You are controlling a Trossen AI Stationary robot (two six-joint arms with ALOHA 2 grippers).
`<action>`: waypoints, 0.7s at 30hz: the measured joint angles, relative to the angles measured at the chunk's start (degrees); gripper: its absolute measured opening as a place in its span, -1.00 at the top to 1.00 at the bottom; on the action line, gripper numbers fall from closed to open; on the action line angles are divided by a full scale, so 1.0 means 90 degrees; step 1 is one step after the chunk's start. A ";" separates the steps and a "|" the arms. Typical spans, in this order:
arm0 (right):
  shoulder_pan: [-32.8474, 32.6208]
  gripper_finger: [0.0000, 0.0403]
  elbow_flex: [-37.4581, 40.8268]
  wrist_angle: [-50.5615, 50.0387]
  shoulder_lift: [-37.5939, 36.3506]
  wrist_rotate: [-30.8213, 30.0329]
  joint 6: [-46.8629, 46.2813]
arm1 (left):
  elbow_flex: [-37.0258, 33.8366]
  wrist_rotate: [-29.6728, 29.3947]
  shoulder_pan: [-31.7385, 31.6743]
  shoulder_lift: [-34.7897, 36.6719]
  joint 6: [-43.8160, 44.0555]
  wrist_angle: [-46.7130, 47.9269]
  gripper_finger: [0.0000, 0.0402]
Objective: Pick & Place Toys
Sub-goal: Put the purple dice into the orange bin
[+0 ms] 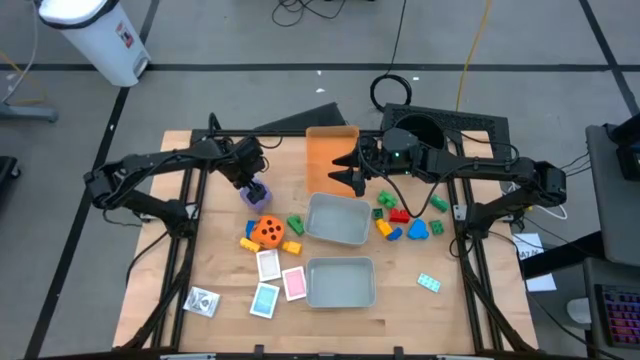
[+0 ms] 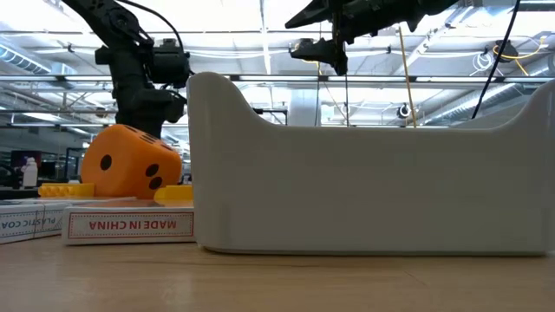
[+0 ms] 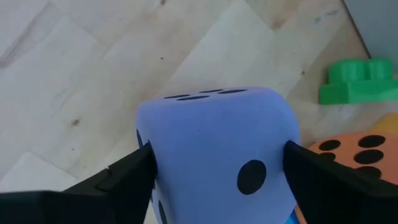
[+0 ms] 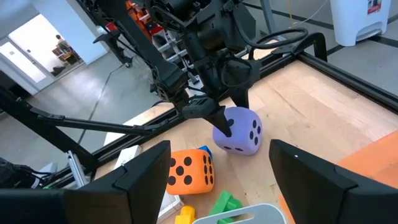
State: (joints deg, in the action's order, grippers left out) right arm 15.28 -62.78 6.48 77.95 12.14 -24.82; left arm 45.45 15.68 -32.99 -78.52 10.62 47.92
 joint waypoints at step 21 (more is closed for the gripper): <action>0.0001 -0.32 0.0000 -0.0002 0.0000 0.0000 -0.0002 | 0.0575 -0.0102 0.0015 0.0128 -0.0669 0.0456 -0.08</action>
State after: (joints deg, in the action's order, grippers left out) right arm 15.29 -62.78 6.46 77.95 12.14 -24.84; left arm 50.63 14.76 -32.86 -77.37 4.60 52.02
